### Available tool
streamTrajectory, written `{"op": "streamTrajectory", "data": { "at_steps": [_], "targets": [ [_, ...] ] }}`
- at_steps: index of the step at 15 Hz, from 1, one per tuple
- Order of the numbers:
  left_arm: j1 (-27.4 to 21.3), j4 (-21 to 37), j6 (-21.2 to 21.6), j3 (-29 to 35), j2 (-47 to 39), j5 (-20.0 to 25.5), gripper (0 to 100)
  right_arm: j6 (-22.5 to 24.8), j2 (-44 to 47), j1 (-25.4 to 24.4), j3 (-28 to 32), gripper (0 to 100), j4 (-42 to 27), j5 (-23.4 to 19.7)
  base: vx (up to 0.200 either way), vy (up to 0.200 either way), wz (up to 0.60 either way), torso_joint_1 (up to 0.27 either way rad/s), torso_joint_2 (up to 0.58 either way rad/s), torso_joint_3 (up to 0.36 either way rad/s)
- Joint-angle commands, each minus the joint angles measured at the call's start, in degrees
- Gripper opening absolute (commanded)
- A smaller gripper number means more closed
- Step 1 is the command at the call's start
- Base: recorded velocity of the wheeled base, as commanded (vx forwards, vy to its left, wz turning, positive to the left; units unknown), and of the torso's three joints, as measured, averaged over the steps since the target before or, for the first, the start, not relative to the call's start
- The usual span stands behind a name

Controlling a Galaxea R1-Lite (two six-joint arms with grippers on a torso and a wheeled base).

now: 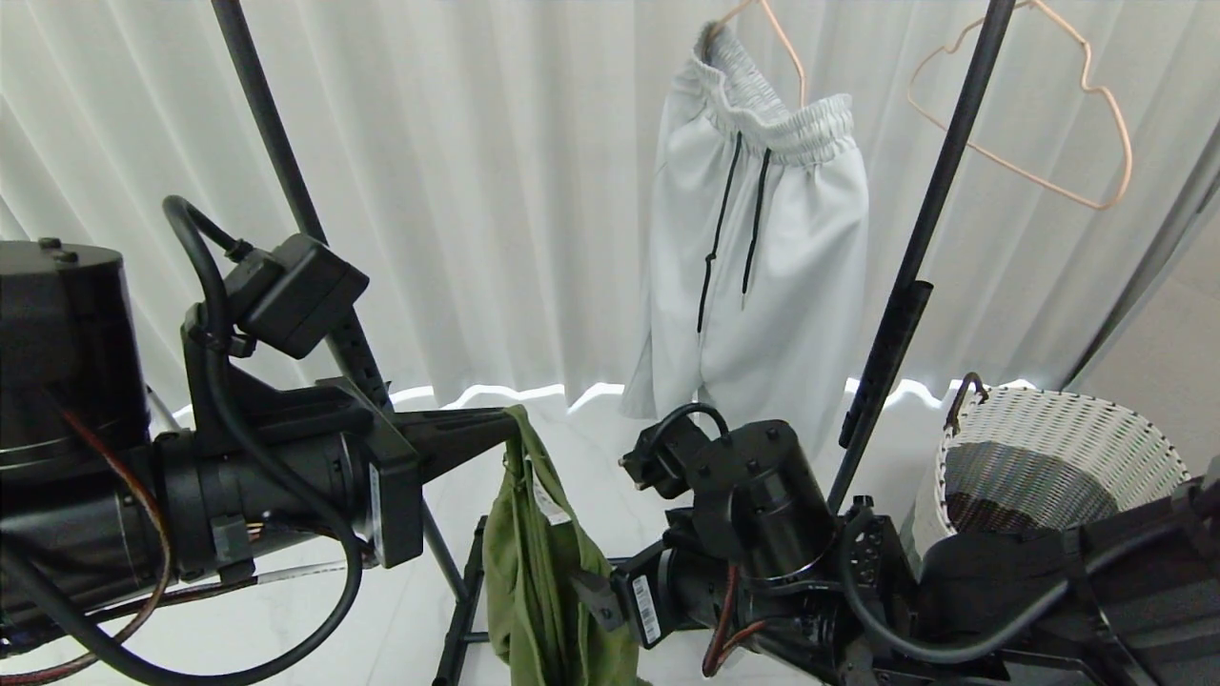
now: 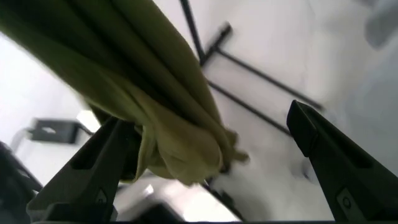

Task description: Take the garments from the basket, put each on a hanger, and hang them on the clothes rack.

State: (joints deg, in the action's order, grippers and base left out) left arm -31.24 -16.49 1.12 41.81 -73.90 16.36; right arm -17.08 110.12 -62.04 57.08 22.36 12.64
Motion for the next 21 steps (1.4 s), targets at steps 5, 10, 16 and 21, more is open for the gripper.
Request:
{"op": "streamTrajectory", "data": {
  "at_steps": [5, 10, 16, 21],
  "targets": [
    [-0.04, -0.03, 0.02, 0.37, 0.95, -0.01, 0, -1.11, 0.1, 0.16, 2.69, 100, -1.35, 3.35, 0.0, 0.0, 0.0, 0.0, 0.0, 0.0],
    [-0.84, -0.03, 0.11, 0.29, 1.21, 0.08, 0, -1.2, 0.27, 0.51, 2.25, 100, -1.62, 6.52, 0.0, 0.0, 0.0, 0.0, 0.0, 0.0],
    [-0.84, -0.03, 0.2, -0.51, 1.3, -0.01, 0, -0.67, -2.28, 1.74, 0.32, 100, -2.32, 7.4, 0.0, 0.0, 0.0, 0.0, 0.0, 0.0],
    [-1.63, -0.03, 0.28, -0.59, 2.0, 0.08, 0, -0.76, -1.84, 1.74, -1.53, 100, -2.41, 11.7, 0.0, 0.0, 0.0, 0.0, 0.0, 0.0]
  ]
}}
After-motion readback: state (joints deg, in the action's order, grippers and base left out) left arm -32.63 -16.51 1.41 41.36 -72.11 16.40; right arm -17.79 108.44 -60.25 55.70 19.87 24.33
